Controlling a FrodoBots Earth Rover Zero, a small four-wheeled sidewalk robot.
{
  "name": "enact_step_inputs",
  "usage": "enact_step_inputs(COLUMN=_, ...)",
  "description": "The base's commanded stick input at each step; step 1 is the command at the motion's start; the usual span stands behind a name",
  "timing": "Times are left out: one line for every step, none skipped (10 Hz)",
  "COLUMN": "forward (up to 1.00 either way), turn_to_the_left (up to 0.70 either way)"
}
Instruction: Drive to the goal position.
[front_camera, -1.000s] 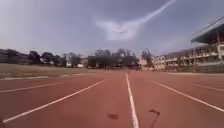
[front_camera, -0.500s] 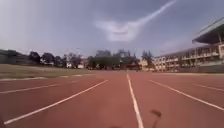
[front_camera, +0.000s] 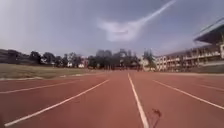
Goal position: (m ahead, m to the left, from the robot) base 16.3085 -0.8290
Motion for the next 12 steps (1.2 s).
enact_step_inputs(forward=0.7, turn_to_the_left=0.0)
enact_step_inputs(forward=0.7, turn_to_the_left=0.0)
enact_step_inputs(forward=0.7, turn_to_the_left=0.0)
enact_step_inputs(forward=0.7, turn_to_the_left=0.0)
enact_step_inputs(forward=0.7, turn_to_the_left=0.0)
enact_step_inputs(forward=0.7, turn_to_the_left=0.0)
enact_step_inputs(forward=0.7, turn_to_the_left=0.0)
enact_step_inputs(forward=0.7, turn_to_the_left=0.0)
enact_step_inputs(forward=0.7, turn_to_the_left=0.0)
enact_step_inputs(forward=0.7, turn_to_the_left=0.0)
enact_step_inputs(forward=0.7, turn_to_the_left=0.0)
enact_step_inputs(forward=0.7, turn_to_the_left=0.0)
